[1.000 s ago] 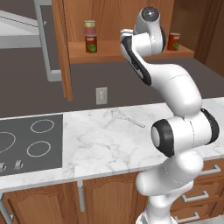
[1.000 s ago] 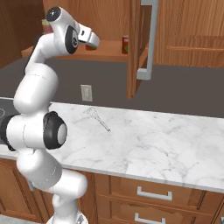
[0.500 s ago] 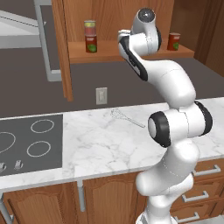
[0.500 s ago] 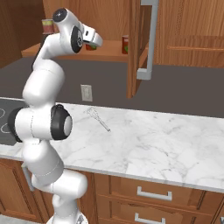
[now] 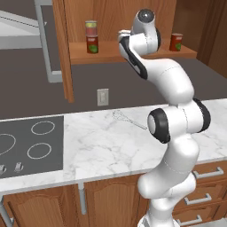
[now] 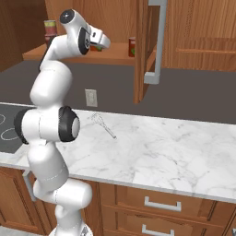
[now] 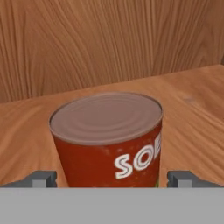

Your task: Stack two cans on top of the other two cans in the cabinet.

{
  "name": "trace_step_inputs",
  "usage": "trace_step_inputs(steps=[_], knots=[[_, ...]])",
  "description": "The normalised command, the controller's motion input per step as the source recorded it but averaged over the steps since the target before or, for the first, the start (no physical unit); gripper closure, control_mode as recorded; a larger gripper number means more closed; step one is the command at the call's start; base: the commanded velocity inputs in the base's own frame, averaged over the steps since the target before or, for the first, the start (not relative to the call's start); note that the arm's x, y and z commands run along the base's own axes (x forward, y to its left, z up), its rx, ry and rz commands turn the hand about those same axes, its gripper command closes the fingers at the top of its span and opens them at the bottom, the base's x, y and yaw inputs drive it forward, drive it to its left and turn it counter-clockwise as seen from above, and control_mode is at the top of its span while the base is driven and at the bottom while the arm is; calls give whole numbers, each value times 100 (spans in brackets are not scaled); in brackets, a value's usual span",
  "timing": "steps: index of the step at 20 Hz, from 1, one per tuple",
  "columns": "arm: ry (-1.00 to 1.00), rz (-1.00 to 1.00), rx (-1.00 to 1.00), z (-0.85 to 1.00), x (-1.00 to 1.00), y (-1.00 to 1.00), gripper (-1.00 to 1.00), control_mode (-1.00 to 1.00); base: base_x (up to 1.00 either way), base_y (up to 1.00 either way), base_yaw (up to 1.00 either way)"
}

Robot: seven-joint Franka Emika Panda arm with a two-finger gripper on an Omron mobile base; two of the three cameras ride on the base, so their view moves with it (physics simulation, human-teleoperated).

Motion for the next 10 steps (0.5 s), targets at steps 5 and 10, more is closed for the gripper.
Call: trace_step_inputs(steps=[5, 10], knots=[[0, 0, 0, -2, 9, -6, 100, -100, 0, 0, 0], [0, 0, 0, -2, -13, -12, 100, -100, 0, 0, 0]])
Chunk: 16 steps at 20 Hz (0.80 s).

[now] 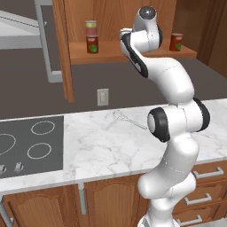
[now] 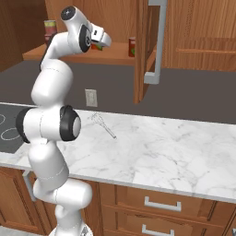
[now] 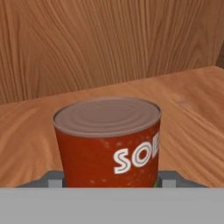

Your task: Stack two cans on top of the other two cans in the cabinet.

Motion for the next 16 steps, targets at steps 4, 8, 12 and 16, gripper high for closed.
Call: trace_step_inputs(steps=[4, 8, 12, 16], knots=[[-1, 0, 0, 0, -26, -19, 100, -100, 0, 0, 0], [-10, -2, -1, 2, -34, -16, 100, -100, 0, 0, 0], [-11, -10, -1, 16, -24, -18, 100, -100, 0, 0, 0], [-16, -13, -5, 13, -18, -19, 100, -100, 0, 0, 0]])
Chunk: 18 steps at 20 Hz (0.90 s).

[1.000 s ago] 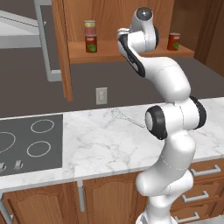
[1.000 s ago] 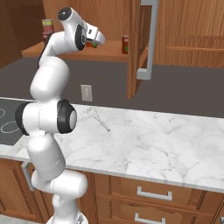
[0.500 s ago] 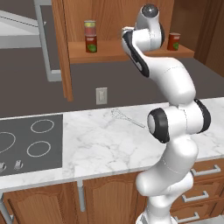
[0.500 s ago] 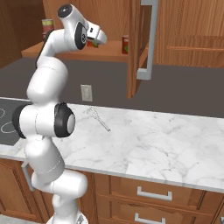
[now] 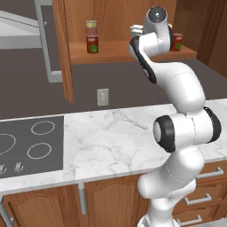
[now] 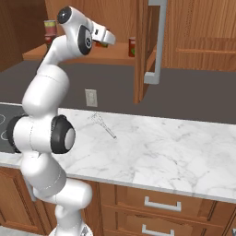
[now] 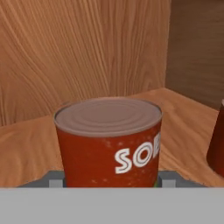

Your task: Stack two cans on top of the other two cans in the cabinet.

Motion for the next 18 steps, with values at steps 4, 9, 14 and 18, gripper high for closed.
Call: trace_step_inputs(steps=[4, 9, 14, 18], knots=[[-6, -15, -2, 31, -12, -15, 100, -100, 0, 0, 0], [-6, -13, -5, 29, -9, -18, 100, -100, 0, 0, 0], [-3, -8, -6, 28, -11, -16, 100, -100, 0, 0, 0], [0, -5, -9, 18, -7, -18, 100, -100, 0, 0, 0]])
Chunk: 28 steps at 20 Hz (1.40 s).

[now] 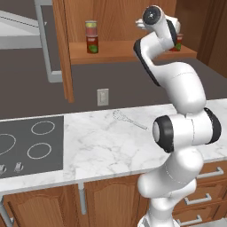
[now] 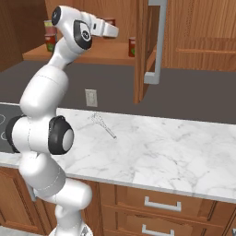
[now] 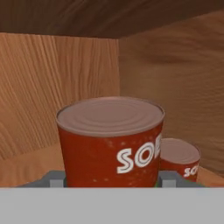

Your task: Stack two cans on top of the other two cans in the cabinet.

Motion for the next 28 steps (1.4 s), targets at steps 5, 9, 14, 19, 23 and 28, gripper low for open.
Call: trace_step_inputs(steps=[5, 9, 14, 19, 23, 28], knots=[[0, -4, -13, 13, -5, -22, 100, -100, 0, 0, 0], [-1, -5, -13, 17, -1, -21, 100, -100, 0, 0, 0], [0, -7, -4, 15, -12, -25, 100, -100, 0, 0, 0], [0, -4, 0, 0, -8, -35, 100, -100, 0, 0, 0], [0, -2, 0, 0, -2, -28, 100, -100, 0, 0, 0], [0, 0, 4, 0, 9, -14, 100, -100, 0, 0, 0]])
